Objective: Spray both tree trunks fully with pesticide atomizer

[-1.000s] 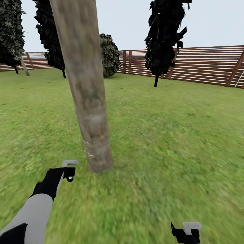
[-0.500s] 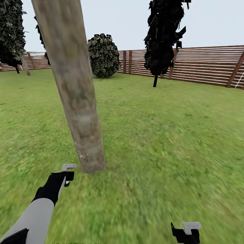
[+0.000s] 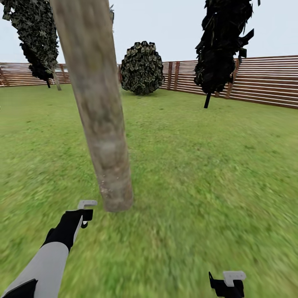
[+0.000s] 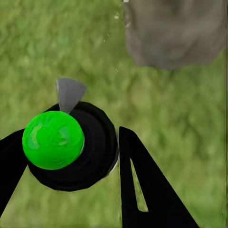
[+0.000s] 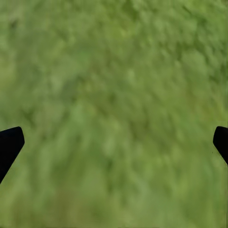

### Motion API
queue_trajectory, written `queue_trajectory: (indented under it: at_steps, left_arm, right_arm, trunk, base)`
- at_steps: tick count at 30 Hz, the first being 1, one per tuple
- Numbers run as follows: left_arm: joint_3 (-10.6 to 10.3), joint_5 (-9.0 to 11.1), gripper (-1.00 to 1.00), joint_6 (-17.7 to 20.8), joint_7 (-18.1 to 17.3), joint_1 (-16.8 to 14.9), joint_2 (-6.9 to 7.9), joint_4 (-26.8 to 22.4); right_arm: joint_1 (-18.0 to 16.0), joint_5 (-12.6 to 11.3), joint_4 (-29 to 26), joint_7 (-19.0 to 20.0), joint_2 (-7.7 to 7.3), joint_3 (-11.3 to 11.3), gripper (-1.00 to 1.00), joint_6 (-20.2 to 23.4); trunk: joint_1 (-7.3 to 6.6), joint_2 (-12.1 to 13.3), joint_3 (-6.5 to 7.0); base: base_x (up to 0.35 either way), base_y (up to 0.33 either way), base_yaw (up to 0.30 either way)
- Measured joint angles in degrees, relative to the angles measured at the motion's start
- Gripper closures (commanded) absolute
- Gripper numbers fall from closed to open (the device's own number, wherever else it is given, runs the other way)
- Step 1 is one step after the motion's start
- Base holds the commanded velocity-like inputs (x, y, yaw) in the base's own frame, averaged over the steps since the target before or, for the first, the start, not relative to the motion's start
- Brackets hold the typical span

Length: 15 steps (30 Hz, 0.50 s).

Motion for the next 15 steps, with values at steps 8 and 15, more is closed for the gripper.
queue_trajectory:
  at_steps: [8,15]
  left_arm:
    - [0.0,0.0,1.0,0.0,0.0,0.0,0.0,0.0]
    - [0.1,1.2,1.0,-0.1,0.0,0.0,0.0,-0.1]
  right_arm:
    - [0.0,0.0,0.0,0.0,0.0,0.0,-1.0,0.0]
    - [0.0,0.0,0.1,0.0,0.0,0.0,-1.0,0.0]
  trunk:
    - [0.0,0.0,0.0]
    - [0.02,0.0,0.0]
  base:
    - [0.229,-0.201,0.003]
    - [0.07,-0.255,0.194]
